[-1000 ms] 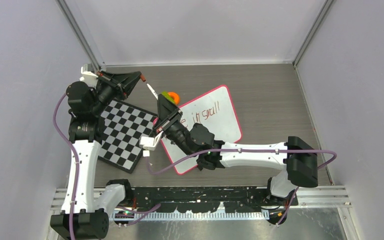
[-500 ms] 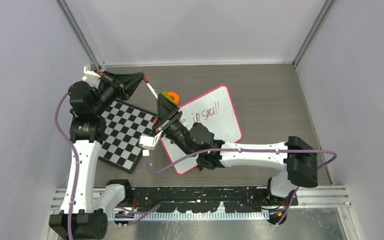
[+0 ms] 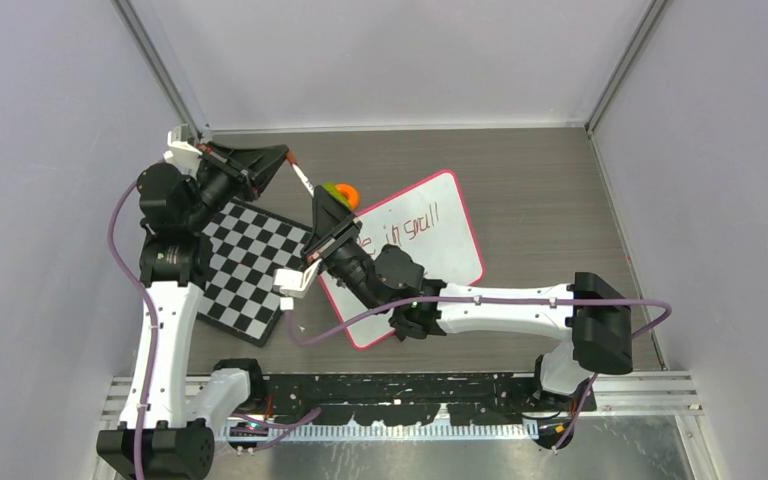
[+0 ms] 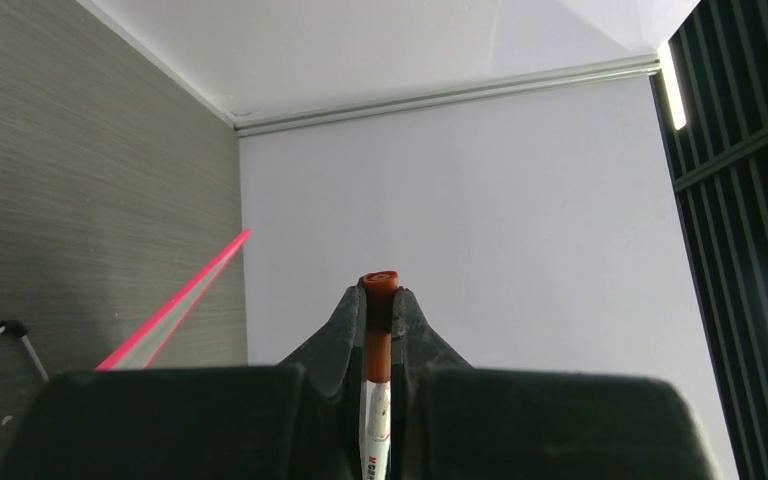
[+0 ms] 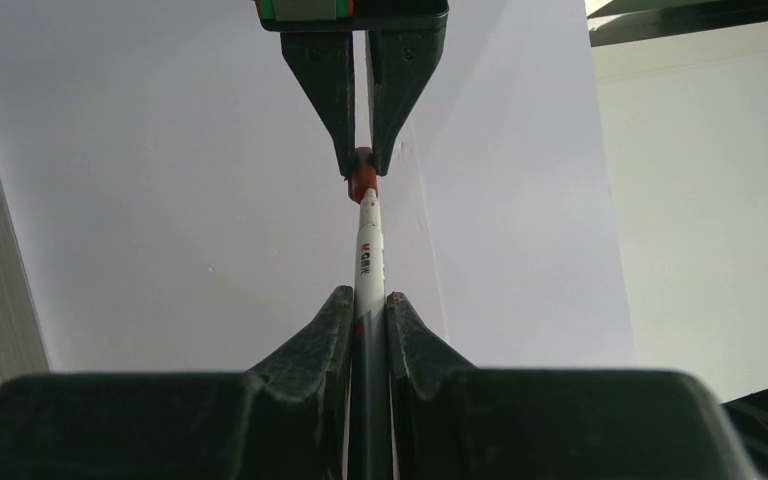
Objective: Write a sentence on the whiteboard
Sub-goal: Close the whiteboard marker at the center of the board.
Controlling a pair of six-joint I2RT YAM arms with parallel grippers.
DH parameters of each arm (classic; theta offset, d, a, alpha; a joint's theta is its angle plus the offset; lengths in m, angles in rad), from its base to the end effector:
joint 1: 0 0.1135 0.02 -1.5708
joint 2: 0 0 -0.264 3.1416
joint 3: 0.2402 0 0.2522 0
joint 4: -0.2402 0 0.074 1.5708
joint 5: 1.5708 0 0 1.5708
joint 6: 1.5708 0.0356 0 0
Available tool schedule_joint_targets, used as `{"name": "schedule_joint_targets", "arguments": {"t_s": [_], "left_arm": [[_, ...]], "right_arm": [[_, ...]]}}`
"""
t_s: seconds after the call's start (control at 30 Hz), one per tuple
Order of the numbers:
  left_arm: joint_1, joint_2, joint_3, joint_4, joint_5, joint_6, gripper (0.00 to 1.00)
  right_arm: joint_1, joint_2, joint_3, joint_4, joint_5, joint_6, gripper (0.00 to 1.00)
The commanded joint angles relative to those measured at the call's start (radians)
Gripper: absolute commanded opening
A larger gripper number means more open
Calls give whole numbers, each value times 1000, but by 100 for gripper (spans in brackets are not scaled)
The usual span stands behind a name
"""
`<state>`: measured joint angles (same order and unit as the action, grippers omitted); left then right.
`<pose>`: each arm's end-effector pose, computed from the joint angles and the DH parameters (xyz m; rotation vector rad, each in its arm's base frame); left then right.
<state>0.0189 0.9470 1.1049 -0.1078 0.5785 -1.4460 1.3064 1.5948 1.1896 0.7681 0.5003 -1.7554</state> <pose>0.2023 -0.0156 0.4307 -0.7298 1.5948 -1.5285 0.1141 0.3561 0.3734 -1.1854 0.4936 -0.6885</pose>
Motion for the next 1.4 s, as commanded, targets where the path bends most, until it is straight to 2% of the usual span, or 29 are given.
{"name": "schedule_joint_targets", "arguments": {"t_s": [0.0,0.27,0.47,0.7,1.03,1.37], "left_arm": [[-10,-26,20,14,24,32,0],[-10,-21,-4,82,57,-46,0],[-55,-33,-14,77,29,4,0],[-112,-25,-6,57,-17,78,0],[-226,-38,-59,102,30,87,0],[-272,-69,-82,83,81,125,0]], "right_arm": [[2,1,50,19,31,-3,0],[-19,-21,32,13,40,-5,0],[-23,-12,49,-2,41,-7,0],[-23,78,154,2,93,-33,0],[-41,79,146,2,101,-51,0],[-78,67,132,21,84,-57,0]]}}
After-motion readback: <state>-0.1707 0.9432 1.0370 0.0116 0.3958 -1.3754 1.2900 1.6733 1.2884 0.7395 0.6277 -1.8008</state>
